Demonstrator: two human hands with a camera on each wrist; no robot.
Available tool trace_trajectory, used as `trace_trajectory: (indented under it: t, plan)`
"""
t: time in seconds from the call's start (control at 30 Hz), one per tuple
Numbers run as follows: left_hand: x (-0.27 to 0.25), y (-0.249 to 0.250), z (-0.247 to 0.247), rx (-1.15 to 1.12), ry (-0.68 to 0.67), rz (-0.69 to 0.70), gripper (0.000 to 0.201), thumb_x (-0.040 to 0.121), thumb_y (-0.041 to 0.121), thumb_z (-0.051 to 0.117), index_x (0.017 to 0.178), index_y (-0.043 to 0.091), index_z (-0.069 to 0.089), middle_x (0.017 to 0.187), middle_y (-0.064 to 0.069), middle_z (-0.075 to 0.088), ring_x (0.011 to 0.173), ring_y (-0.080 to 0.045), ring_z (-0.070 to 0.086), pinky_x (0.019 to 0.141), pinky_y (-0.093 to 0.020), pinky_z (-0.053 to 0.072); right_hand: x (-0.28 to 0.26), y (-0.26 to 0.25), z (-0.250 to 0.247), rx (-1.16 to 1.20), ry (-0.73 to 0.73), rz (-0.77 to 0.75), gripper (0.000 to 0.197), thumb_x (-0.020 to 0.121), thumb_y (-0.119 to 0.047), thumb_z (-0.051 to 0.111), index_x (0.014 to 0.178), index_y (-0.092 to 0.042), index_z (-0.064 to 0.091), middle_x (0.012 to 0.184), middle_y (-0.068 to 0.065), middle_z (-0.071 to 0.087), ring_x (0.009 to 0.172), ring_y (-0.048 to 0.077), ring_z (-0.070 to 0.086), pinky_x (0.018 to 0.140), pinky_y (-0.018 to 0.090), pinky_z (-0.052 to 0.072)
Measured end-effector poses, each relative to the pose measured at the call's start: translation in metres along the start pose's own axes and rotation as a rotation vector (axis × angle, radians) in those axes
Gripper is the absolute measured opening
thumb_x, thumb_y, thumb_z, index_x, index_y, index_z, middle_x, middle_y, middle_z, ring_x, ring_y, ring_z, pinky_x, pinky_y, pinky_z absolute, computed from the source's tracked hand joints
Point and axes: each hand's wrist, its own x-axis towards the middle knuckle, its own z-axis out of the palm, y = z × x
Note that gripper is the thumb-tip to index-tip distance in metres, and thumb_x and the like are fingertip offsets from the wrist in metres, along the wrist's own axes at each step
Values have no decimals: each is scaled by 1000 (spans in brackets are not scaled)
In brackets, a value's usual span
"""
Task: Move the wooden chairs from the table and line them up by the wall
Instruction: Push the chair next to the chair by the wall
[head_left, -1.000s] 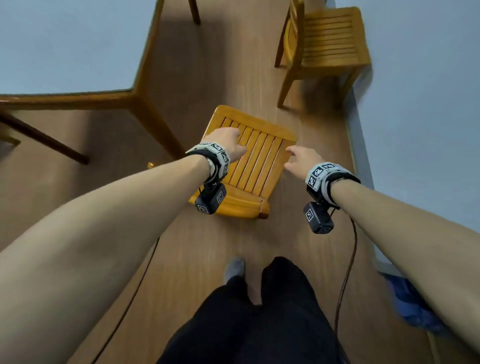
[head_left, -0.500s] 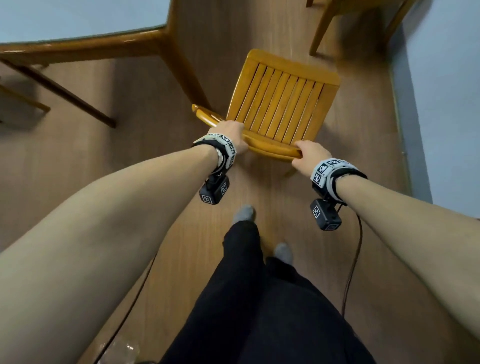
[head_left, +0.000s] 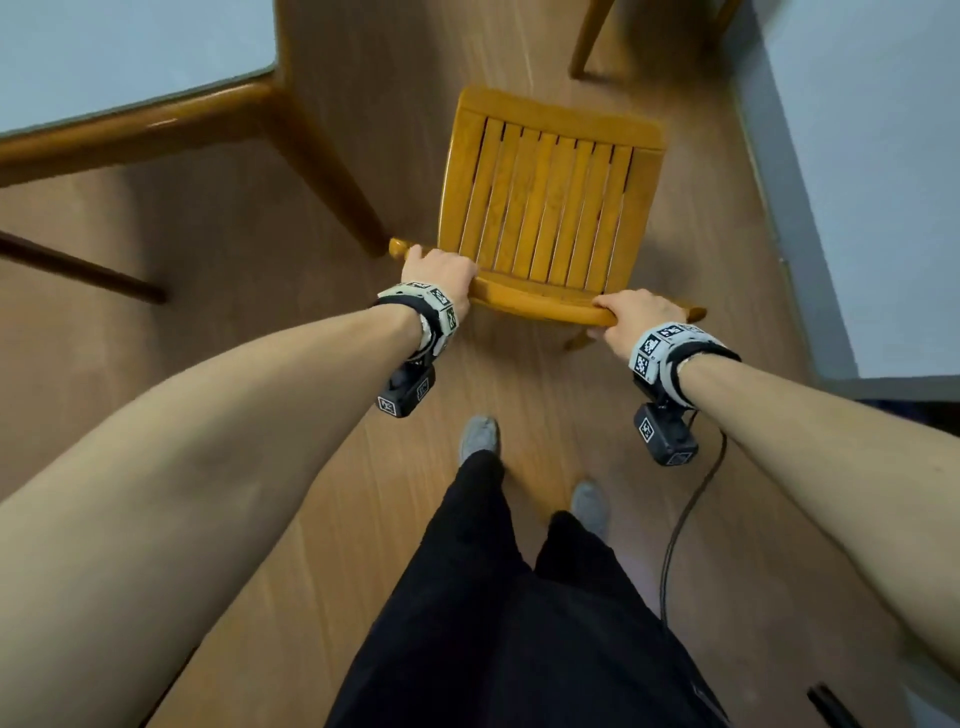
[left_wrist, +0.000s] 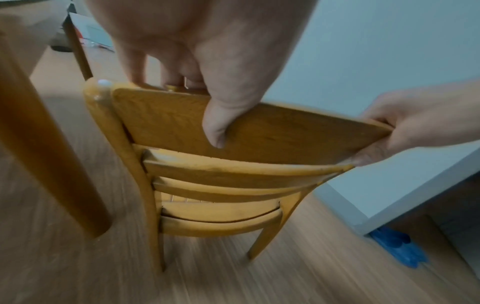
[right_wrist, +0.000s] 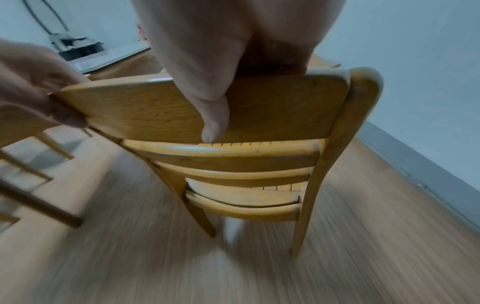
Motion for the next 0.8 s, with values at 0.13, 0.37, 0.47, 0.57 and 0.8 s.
trace_trajectory:
  t: [0.13,0.37,0.47,0.57,0.8]
  plan:
    - [17,-7,-39,-4,-5,49,29,88,12,60,113,25,67,106,-3,67,112,-30,59,104,-47,31,15,3,-33,27,35,35,7,94,-42,62,97,-35,64,92,-3,67,84,26,63,66,33,42]
    - [66,-16,-110,112,37,184,26,90,12,57,115,19,53,104,-6,66,104,-33,62,97,-50,36,52,20,-98,37,115,86,5,93,-35,62,94,-32,66,88,-4,67,84,25,64,73,35,52]
    - [97,-15,-136,119,43,201,29,90,11,57,118,20,54,108,-7,66,105,-34,61,94,-49,40,72,31,-123,60,130,107,7,92,-36,64,96,-32,68,88,-4,66,85,25,64,75,37,52]
    - [135,-11,-166,131,63,231,31,91,14,58,120,23,57,111,-7,66,107,-34,61,91,-47,42,97,44,-148,93,171,123,15,91,-45,65,95,-31,68,85,-4,66,83,25,64,75,37,53]
    - [225,3,-233,203,58,272,30,88,10,57,114,24,64,108,-9,66,103,-35,62,85,-41,45,156,78,-202,117,210,155,23,91,-53,61,93,-31,68,82,-5,64,79,24,63,70,34,48]
